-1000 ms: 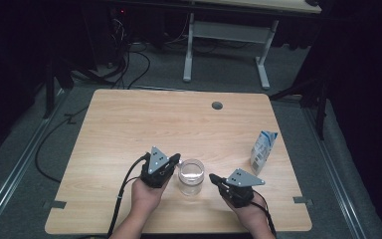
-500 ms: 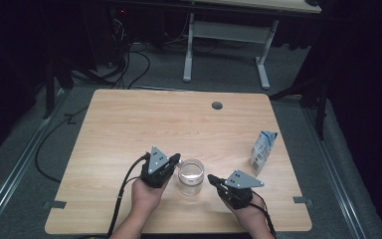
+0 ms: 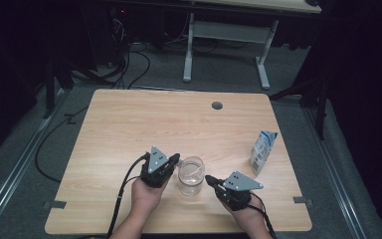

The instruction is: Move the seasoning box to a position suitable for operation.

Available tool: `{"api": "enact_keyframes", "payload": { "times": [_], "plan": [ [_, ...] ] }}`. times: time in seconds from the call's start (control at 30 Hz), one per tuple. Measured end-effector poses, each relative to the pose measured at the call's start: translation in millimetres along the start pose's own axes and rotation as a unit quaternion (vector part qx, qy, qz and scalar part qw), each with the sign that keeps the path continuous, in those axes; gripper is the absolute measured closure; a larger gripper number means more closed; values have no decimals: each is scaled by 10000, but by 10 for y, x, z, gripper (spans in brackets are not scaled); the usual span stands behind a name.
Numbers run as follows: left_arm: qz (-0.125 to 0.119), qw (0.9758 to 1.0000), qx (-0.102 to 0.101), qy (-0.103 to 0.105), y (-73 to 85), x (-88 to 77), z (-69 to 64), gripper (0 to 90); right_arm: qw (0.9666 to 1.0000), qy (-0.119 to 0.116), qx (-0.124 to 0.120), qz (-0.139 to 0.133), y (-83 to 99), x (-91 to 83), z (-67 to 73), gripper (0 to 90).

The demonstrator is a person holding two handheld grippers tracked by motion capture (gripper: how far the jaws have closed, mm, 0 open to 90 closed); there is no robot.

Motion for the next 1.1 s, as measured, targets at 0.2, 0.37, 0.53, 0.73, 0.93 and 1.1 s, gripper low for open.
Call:
{"api": "enact_keyframes", "payload": {
  "times": [0.2,0.37,0.53,0.73,0.93,1.1],
  "plan": [
    [-11,10000,-21,20,0,3,0,900,9999,-74,-73,-78,-56,40,77,892],
    [-34,10000,-35,47,-1,-21,-4,900,9998,-97,-102,-102,-90,81,103,891],
    [-191,9996,-174,55,5,-131,43,900,9998,-129,-88,-124,-102,63,101,892],
    [-234,9988,-422,100,246,-333,131,897,9998,-98,0,-163,-105,28,81,892],
    [-64,9986,-468,240,389,-435,99,888,9998,-47,97,-186,-115,12,55,892],
    [-99,9984,-385,408,402,-474,-58,888,9997,-23,123,-203,-124,11,52,892]
  ]
}}
Point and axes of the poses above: each handheld gripper's, and its own axes: x roughly forward along the jaws, y roughly out of its underside, z roughly to its left, the point moved 7 cm from there along x, roughly forward along the jaws, and after that the axes turned 7 degrees about -y, right-handed, at the moved point
